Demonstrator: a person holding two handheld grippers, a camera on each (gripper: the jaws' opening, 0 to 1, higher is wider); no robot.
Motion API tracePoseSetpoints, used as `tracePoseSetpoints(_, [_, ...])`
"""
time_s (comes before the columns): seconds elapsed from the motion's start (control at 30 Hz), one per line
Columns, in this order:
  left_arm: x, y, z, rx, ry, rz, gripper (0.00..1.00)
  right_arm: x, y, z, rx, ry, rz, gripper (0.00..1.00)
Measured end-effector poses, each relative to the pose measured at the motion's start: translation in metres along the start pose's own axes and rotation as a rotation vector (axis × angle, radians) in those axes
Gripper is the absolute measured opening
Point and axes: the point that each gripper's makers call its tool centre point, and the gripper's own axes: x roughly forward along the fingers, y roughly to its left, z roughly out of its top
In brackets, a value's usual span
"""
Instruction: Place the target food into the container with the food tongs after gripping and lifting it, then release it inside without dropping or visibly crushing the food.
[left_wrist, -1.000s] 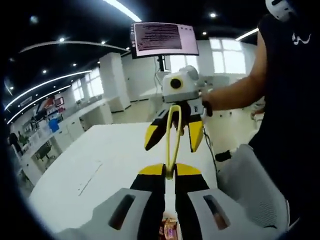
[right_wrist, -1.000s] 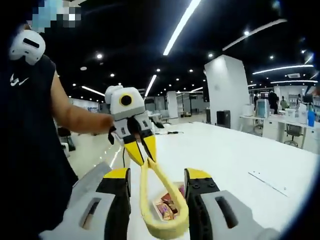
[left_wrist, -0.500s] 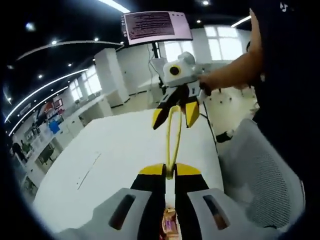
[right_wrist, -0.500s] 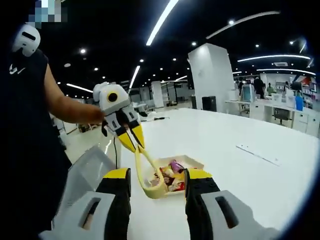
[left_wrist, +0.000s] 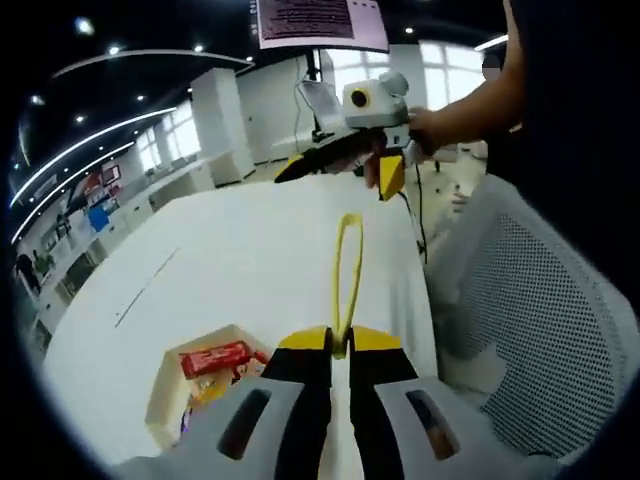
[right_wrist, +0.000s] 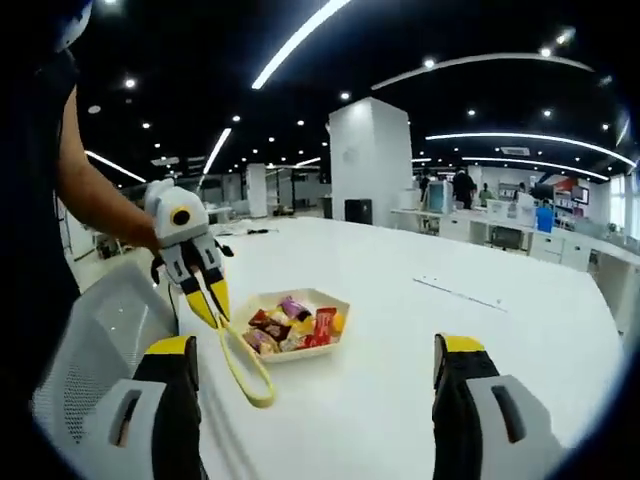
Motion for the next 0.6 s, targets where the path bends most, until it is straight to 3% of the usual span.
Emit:
tracePoseSetpoints(0.07, [0.003, -0.001, -0.007, -0.005, 0.010, -0.005, 0.00, -0.005, -0.009, -0.012, 0.048, 0.013, -0.052, 1.00])
tracePoseSetpoints(0.23, [0.010, -0.004, -0.026, 0.022, 0.056, -0.003, 0.00, -0.020, -0.013, -0.040, 0.012, 0.050, -0.089, 1.00])
tracePoseSetpoints(0.4, [0.021, -0.009, -0.046, 0.009, 0.082, -0.018, 0.00, -0.033, -0.019, -0.053, 0.018, 0.044, -0.135, 1.00])
tracePoseSetpoints(0.47, [0.024, -0.011, -0.052, -0.009, 0.096, -0.036, 0.00, -0.038, -0.024, -0.061, 0.032, 0.070, -0.166, 1.00])
tracePoseSetpoints(0.6, [0.028, -0.010, -0.060, -0.002, 0.120, -0.031, 0.00, -0.045, -0.032, -0.068, 0.035, 0.062, -0.207, 1.00])
